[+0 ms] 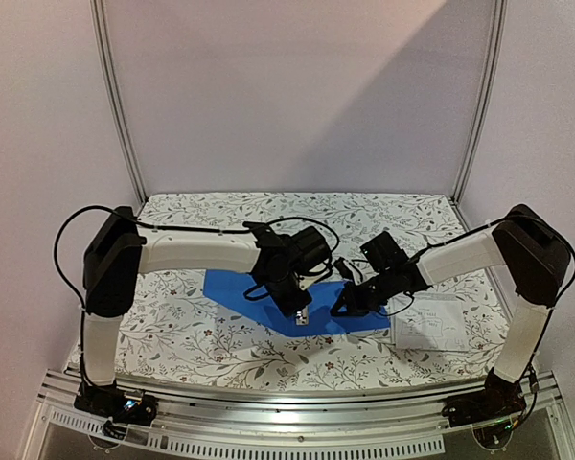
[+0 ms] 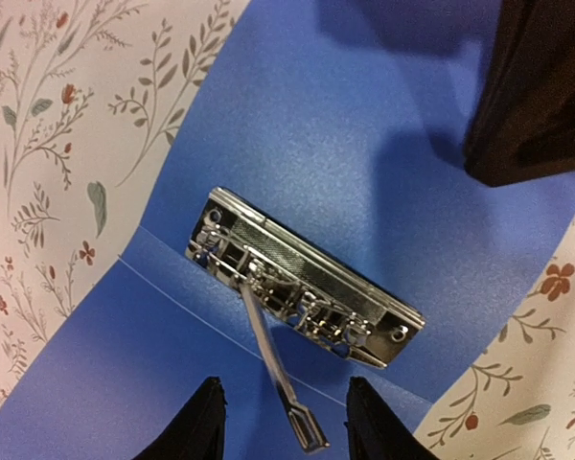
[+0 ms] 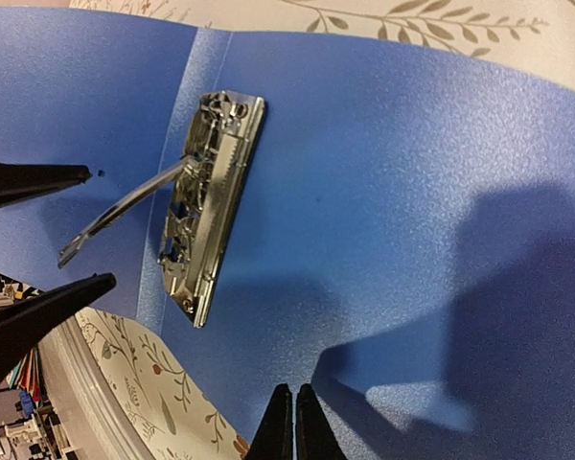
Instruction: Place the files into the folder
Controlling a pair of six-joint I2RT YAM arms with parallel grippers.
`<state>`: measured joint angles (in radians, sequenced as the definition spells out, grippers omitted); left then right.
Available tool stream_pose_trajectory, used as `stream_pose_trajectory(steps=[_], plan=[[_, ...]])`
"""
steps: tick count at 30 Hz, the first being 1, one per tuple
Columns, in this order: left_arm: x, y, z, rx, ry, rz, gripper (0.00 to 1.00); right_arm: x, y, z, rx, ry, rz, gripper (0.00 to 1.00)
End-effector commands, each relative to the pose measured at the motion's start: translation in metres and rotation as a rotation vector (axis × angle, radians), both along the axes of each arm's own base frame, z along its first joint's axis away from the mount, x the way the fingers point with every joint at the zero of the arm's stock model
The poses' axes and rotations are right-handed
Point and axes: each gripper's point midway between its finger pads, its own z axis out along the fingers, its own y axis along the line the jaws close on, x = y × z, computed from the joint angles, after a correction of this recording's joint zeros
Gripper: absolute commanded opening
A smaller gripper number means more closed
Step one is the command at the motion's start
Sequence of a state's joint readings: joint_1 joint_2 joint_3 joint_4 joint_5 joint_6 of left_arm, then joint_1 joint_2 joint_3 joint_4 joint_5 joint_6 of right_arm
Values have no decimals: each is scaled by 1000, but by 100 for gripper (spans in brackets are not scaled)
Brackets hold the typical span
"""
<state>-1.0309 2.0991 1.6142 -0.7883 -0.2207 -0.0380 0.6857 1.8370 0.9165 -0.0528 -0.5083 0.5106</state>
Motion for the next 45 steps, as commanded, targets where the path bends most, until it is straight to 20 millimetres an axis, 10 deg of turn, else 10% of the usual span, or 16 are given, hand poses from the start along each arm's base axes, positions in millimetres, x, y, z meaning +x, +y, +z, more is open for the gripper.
stream_pose_trajectory(steps=[1, 9, 17, 32, 37, 45], plan=[[18, 4, 0, 72, -57, 6, 44, -7, -10, -23, -52, 52, -10, 2], [56, 11, 10, 123, -135, 51, 43, -12, -14, -35, -71, 89, -11, 2], [131, 8, 80, -11, -325, 231, 43, -12, -10, -29, -41, 83, 1, 2], [45, -28, 175, -667, -333, 132, 45, 12, -10, 26, 5, -81, -50, 24], [31, -21, 204, -804, -518, 140, 81, 33, -54, 42, -114, -240, -193, 36], [5, -99, 177, -950, -225, 0, 73, 47, -149, 63, -353, -419, -477, 60]])
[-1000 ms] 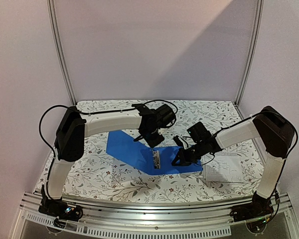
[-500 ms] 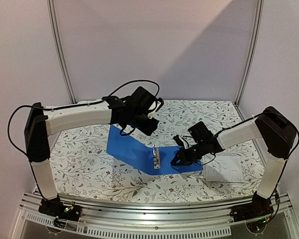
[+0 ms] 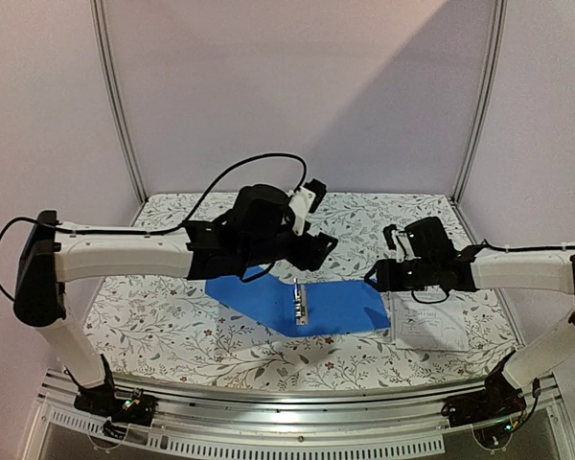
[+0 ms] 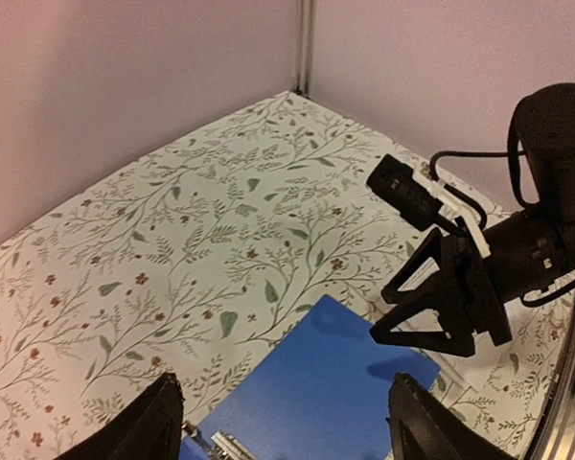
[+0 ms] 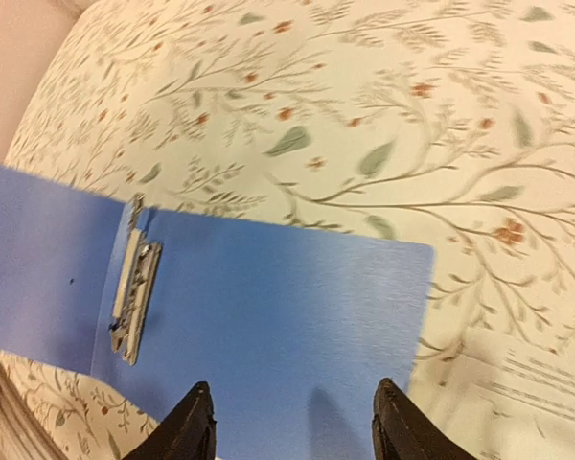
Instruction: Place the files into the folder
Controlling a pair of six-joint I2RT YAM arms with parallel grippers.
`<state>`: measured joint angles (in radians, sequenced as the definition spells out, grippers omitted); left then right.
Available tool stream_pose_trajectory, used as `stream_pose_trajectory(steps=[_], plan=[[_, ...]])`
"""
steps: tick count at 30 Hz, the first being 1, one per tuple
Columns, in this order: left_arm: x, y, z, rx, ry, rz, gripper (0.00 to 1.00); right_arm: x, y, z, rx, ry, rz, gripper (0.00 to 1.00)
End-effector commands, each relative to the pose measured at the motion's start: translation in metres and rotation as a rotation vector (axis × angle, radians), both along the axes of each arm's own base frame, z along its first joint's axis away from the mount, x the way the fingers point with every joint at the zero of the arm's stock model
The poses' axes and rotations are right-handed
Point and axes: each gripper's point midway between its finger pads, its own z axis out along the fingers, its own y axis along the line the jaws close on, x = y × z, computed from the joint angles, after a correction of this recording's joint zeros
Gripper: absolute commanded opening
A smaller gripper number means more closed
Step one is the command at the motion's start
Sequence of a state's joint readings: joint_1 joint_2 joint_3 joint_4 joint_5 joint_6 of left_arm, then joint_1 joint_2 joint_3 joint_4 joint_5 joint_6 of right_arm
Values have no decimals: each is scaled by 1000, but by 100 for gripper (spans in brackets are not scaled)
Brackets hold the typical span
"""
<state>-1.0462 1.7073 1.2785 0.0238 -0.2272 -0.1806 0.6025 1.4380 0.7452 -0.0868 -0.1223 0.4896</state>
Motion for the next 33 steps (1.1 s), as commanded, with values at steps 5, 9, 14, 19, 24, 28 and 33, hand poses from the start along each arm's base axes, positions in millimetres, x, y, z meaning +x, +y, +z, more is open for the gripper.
stream_pose_trajectory(steps=[5, 9, 14, 19, 24, 28, 33], plan=[[-51, -98, -28, -86, 154, -327, 71, -16, -106, -24, -311, 41, -282, 67], [-51, -117, -38, -45, 153, -293, 71, -45, -141, -45, -234, 189, -353, 70], [-52, -139, -70, -31, 301, -288, 71, -74, -172, -52, -271, 253, -412, 72], [-66, -177, -95, -117, 504, -418, 58, -79, -192, -45, -299, 234, -468, 78], [-42, -195, -125, -131, 695, -328, 57, -79, -204, -46, -276, 270, -525, 82], [-14, -183, -149, -182, 852, -180, 53, -81, -205, -58, -237, 326, -546, 82], [-8, -180, -159, -224, 916, -148, 53, -85, -196, -68, -157, 361, -530, 81]])
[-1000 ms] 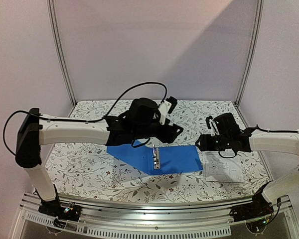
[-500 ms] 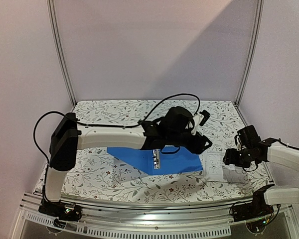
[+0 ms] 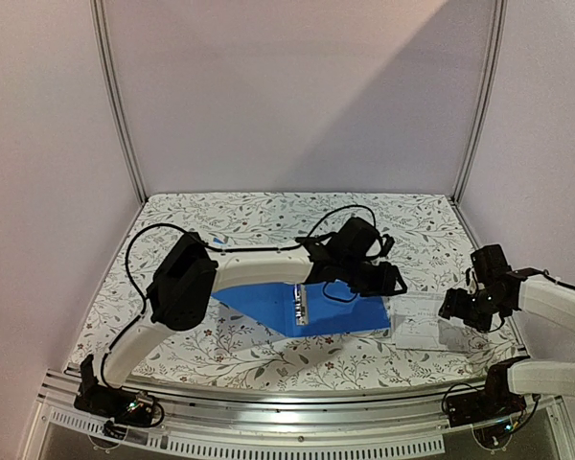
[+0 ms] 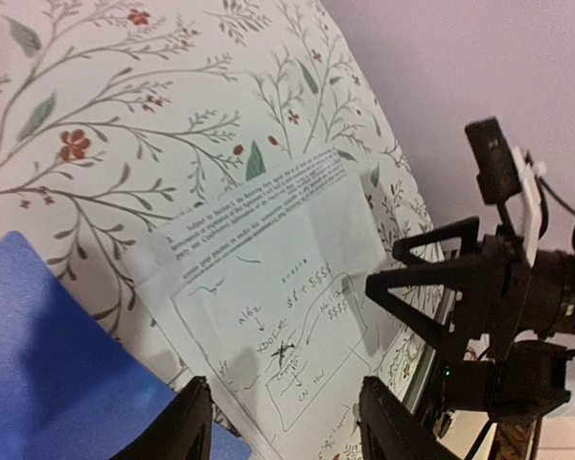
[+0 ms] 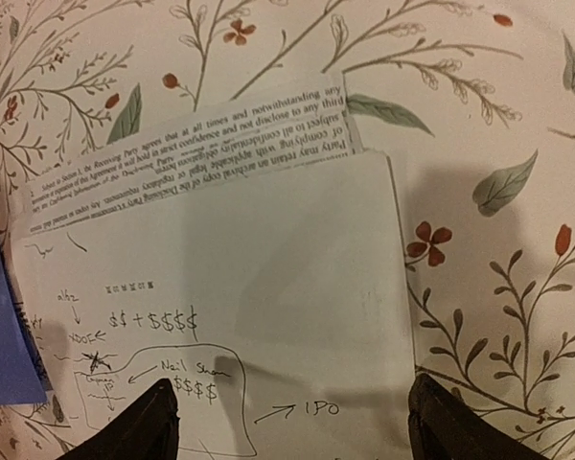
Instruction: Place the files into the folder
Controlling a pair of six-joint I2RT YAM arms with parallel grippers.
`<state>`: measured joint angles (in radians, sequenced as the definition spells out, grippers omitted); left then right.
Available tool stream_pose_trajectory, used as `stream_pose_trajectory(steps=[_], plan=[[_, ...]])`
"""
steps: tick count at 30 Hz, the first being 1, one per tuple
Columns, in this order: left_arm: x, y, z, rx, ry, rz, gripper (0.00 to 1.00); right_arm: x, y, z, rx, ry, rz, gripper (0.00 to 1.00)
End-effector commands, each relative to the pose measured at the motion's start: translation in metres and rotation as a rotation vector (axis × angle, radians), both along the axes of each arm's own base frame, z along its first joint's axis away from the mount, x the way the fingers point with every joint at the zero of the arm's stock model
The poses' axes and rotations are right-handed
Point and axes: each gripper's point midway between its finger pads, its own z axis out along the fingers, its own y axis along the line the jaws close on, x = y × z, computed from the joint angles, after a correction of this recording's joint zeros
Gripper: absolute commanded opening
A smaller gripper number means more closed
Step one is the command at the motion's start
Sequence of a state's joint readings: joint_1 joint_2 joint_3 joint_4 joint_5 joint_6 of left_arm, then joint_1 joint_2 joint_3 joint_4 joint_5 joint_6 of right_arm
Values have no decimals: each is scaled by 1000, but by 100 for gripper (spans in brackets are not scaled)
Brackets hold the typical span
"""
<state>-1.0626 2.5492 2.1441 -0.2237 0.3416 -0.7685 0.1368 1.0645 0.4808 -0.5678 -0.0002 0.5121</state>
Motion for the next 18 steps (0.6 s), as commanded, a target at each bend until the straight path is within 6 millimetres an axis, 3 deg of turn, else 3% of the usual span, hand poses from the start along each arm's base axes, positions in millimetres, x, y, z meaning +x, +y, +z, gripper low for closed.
stream_pose_trajectory(steps=[1, 12, 18], plan=[[8, 4, -9, -15, 121, 49, 53, -7, 9, -11, 76, 23, 3, 81], [3, -14, -30, -46, 174, 25, 51, -4, 11, -12, 86, 23, 6, 81], [2, -20, -41, -45, 199, 27, 50, 4, -10, 6, -28, -41, -34, 83]])
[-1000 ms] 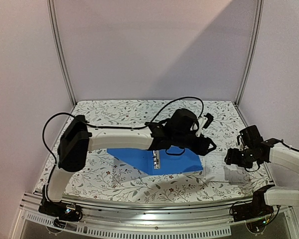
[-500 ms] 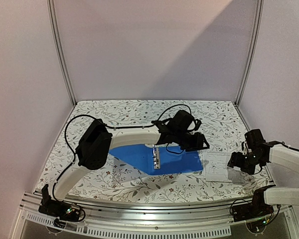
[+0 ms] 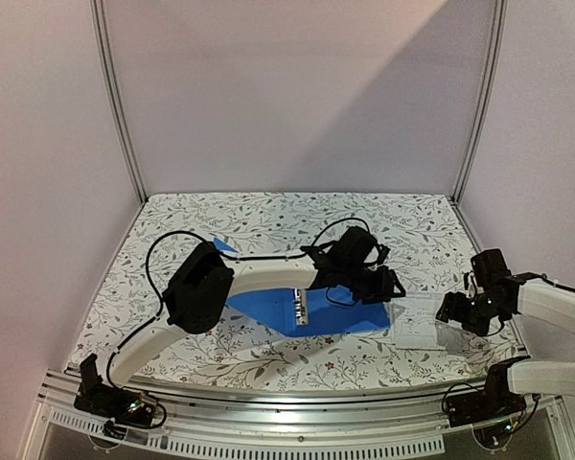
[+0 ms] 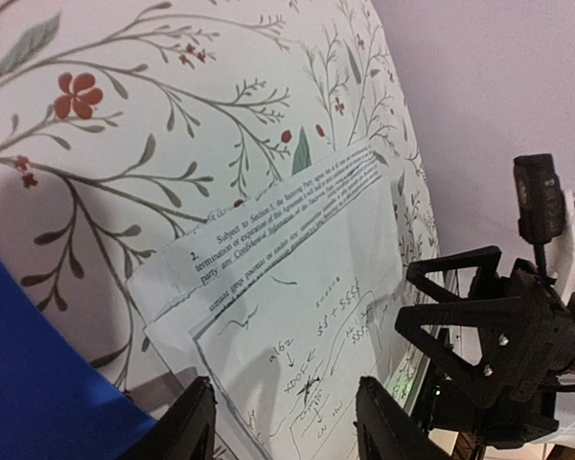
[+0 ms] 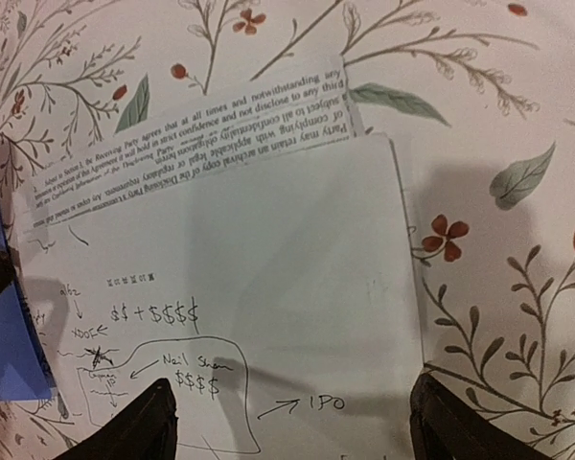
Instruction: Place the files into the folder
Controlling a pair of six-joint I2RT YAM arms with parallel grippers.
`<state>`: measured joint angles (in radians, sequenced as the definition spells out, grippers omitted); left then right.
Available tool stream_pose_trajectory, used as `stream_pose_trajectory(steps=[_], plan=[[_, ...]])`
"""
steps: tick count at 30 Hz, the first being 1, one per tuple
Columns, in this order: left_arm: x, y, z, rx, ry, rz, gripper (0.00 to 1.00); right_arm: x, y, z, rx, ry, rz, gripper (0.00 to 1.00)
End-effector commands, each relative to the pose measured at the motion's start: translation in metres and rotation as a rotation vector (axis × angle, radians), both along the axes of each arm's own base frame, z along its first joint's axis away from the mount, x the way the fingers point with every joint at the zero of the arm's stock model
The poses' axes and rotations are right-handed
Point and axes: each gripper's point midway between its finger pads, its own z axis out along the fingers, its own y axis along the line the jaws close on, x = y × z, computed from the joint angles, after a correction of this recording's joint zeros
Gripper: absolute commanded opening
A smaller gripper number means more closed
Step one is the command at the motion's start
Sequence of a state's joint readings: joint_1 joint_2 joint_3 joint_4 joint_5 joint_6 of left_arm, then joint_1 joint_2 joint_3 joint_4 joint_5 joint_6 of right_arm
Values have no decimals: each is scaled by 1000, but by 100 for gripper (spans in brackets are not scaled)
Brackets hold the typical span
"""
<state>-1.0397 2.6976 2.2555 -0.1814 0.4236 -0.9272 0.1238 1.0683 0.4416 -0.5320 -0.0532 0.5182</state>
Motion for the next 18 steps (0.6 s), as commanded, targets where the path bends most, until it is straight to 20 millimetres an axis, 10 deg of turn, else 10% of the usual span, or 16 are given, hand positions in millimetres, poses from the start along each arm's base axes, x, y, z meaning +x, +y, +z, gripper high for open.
stream_pose_trajectory(steps=[1, 18], plan=[[-8, -7, -4, -10, 34, -14, 50, 8, -16, 14, -81, -47, -39, 83], [-13, -6, -28, 20, 112, 2, 49, 0, 0, -7, 10, 10, -21, 84]])
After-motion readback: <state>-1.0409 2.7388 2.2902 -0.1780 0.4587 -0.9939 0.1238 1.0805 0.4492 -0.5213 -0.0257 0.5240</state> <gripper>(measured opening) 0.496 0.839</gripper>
